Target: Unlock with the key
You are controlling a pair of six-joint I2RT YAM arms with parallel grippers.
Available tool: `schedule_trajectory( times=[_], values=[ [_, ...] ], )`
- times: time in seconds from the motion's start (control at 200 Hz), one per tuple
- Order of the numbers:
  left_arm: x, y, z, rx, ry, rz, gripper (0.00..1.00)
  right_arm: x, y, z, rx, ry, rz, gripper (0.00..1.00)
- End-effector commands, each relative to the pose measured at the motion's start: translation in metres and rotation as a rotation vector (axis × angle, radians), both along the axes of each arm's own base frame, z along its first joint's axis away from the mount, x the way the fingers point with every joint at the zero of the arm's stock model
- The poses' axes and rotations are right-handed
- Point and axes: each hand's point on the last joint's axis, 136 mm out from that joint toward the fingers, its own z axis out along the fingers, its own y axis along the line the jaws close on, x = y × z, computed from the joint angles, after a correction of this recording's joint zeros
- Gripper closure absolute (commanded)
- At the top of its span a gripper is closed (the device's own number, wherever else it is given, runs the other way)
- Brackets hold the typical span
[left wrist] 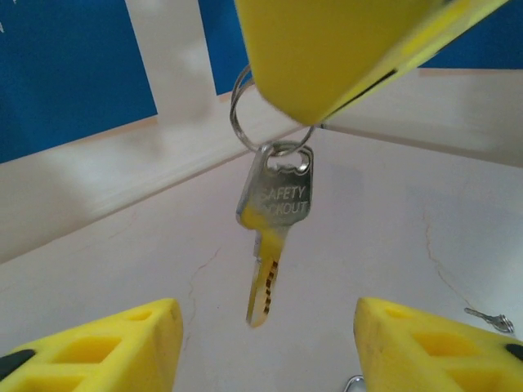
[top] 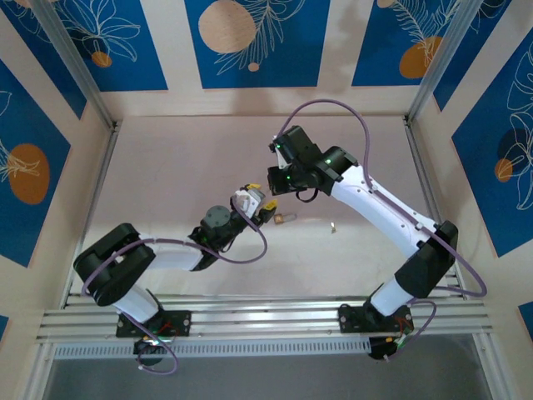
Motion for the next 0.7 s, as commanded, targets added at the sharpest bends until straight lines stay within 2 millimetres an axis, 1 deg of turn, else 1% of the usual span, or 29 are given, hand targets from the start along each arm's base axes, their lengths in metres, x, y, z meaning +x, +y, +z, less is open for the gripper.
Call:
schedule_trajectory(
  times=[0.0, 0.145, 0.265, 0.52, 0.695],
  values=[
    [0.000, -0.003, 0.011, -0.037, -0.031, 0.002, 0.44, -0.012, 0.005, 0.012, 0.052, 0.004, 0.018, 0.88],
    [0.001, -0.002, 0.009, -0.036, -0.029, 0.010, 0.46, -0.016, 0.006, 0.013, 0.063, 0.010, 0.028, 0.88],
    [0.001, -0.002, 0.012, -0.048, -0.034, 0.009, 0.49, -0.019, 0.008, 0.012, 0.072, 0.013, 0.033, 0.88],
    [-0.001, -0.004, 0.014, -0.044, -0.033, -0.007, 0.66, -0.021, 0.008, 0.009, 0.073, 0.022, 0.035, 0.88],
    [-0.005, -0.010, 0.014, -0.024, -0.011, -0.045, 0.70, -0.022, 0.012, 0.008, 0.084, 0.030, 0.046, 0.88]
  ],
)
